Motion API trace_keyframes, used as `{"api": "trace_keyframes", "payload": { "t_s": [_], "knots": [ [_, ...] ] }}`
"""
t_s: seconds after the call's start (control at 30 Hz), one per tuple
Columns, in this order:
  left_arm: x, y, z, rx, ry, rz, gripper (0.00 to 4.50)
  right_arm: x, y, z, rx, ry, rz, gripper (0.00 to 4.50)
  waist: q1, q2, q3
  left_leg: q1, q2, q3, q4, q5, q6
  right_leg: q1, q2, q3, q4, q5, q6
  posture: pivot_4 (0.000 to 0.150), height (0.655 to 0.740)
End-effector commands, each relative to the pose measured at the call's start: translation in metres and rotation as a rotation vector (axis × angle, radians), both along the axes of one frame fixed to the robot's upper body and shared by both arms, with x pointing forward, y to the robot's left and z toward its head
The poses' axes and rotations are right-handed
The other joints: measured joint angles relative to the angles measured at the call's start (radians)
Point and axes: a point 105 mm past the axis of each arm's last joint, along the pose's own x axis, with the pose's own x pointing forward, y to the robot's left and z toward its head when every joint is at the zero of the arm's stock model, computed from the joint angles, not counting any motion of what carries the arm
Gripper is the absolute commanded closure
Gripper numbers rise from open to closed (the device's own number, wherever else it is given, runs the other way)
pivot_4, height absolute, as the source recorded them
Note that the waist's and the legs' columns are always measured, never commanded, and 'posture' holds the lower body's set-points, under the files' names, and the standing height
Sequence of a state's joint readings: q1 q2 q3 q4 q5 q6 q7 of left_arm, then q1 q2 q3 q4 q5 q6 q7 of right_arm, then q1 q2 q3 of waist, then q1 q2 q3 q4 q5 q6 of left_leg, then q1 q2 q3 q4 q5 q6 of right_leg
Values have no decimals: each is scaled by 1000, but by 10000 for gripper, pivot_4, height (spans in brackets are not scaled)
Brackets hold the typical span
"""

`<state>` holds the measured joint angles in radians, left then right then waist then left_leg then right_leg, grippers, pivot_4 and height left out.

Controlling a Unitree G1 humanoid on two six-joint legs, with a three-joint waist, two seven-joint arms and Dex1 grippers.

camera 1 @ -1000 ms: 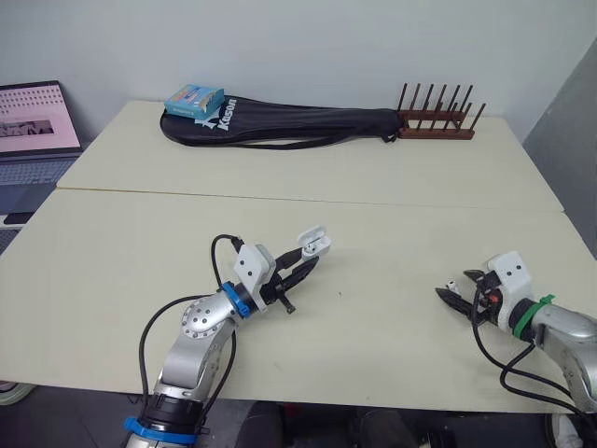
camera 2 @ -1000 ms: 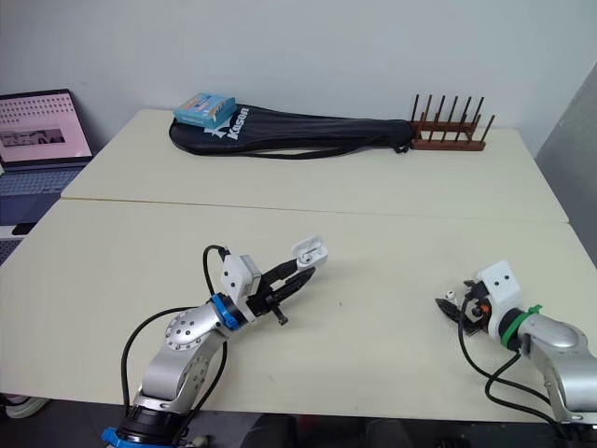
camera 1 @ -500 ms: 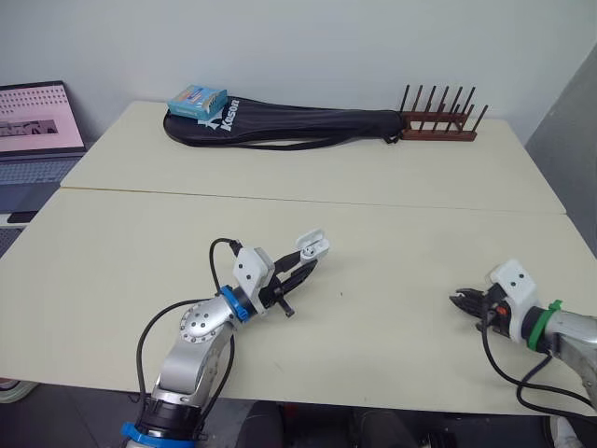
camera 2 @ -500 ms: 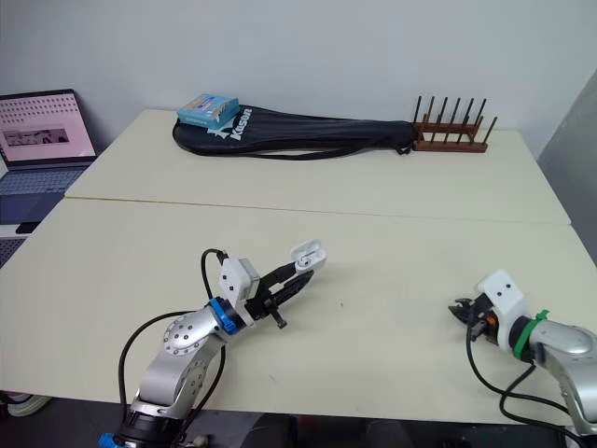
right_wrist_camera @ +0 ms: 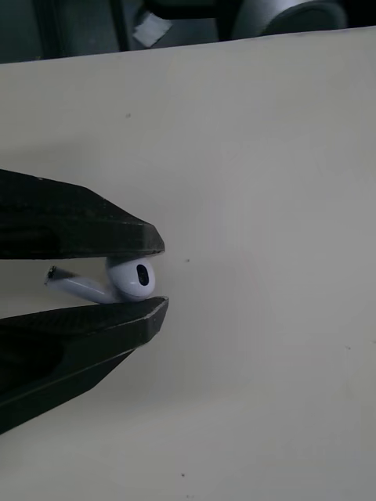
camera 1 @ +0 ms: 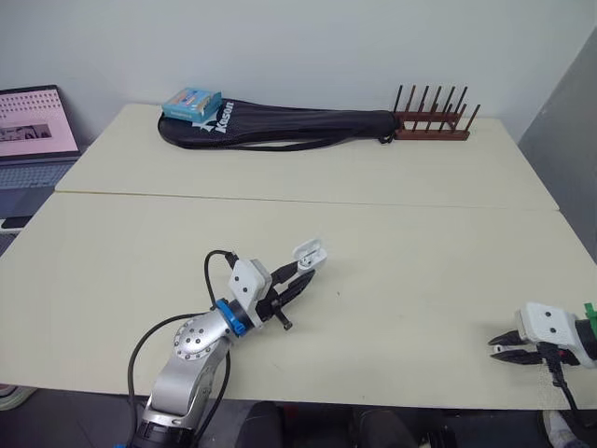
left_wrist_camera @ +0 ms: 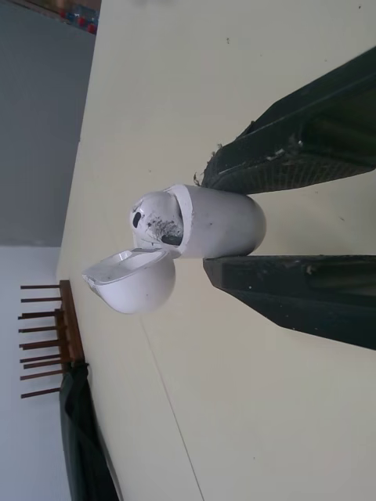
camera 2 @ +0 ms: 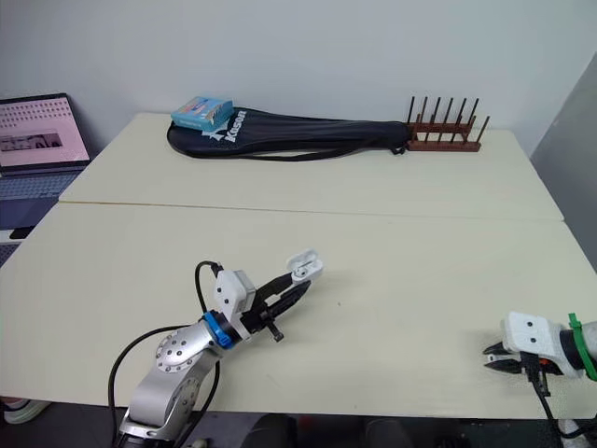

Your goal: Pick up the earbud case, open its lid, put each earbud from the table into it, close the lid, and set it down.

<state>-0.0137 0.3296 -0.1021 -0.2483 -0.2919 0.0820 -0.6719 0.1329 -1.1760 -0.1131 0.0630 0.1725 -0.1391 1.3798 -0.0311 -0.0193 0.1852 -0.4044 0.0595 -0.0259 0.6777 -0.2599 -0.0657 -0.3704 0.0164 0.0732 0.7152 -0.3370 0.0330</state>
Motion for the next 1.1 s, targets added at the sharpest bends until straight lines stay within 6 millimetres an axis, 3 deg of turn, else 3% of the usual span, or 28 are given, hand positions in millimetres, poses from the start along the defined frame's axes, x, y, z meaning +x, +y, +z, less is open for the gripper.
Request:
{"api": "trace_keyframes", "payload": {
  "t_s": [0.03,0.27,0.47,0.63,0.8,0.93,1.1],
  "knots": [
    [-2,1,16,-5,-58,-2,37723,-1,-3,1,-29,15,65,41064,1,0,0,0,0,0,0,0,0,0,0,0,0,0,0,1500,6925],
    [-4,3,16,7,-55,-3,37723,3,1,-7,-18,53,76,41064,1,0,0,4,0,0,0,0,0,4,0,0,0,0,0,1500,6925],
    [-5,4,17,11,-49,-3,37723,5,3,-9,-34,23,126,19763,1,0,0,6,0,0,0,0,0,6,0,0,0,0,0,1500,6925],
    [-6,5,15,13,-38,-6,37723,13,13,13,1,-36,125,19694,1,0,0,5,1,-1,0,0,0,6,0,-1,0,0,0,1500,6925],
    [-5,5,12,14,-25,-8,37723,3,12,36,-89,10,61,19694,2,4,1,5,0,0,0,0,0,6,-1,0,0,0,0,1500,6925],
    [-6,4,8,14,-5,-13,37723,-4,11,42,-211,51,-77,19694,2,4,1,5,0,-1,-1,0,0,6,0,-1,0,0,0,1500,6925],
    [-8,1,6,12,3,-20,37723,-4,12,33,-309,29,-185,19694,2,3,1,4,0,-1,0,0,0,5,0,0,0,-2,3,1500,6925]
  ]
}}
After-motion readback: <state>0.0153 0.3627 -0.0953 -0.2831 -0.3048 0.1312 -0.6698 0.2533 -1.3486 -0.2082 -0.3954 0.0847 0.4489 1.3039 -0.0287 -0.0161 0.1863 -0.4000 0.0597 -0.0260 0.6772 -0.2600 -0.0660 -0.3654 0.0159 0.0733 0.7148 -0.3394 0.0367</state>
